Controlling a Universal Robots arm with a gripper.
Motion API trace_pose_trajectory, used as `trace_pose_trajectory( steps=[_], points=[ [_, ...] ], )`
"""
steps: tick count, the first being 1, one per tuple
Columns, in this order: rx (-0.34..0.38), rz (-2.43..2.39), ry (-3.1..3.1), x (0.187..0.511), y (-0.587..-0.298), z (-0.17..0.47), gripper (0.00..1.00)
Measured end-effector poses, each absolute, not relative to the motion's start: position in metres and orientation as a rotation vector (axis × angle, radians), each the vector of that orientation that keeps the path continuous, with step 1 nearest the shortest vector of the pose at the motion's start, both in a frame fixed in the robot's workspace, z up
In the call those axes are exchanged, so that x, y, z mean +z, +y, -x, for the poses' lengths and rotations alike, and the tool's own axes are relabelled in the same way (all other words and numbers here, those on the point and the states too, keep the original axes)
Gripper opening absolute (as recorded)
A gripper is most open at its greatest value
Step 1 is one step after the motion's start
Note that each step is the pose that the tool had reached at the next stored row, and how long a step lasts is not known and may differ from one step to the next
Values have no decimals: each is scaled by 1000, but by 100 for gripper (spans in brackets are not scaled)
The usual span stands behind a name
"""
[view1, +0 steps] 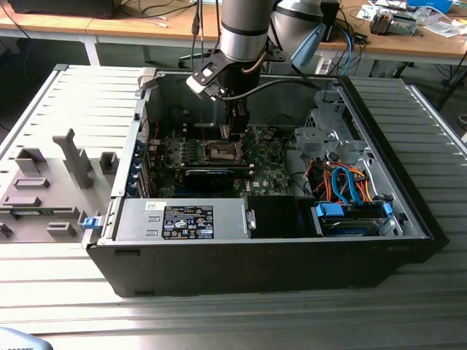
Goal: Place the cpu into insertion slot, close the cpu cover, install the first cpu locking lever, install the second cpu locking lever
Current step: 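Place the cpu into insertion slot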
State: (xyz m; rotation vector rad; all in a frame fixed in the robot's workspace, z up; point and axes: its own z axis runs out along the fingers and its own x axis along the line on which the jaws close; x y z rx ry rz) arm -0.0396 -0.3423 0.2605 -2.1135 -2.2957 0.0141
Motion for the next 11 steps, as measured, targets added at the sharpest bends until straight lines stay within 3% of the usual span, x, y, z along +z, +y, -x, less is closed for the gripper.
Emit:
trace_pose_trajectory(
  steps=[11],
  points=[
    [14, 2114, -2296, 253, -342, 40, 55]
  ],
)
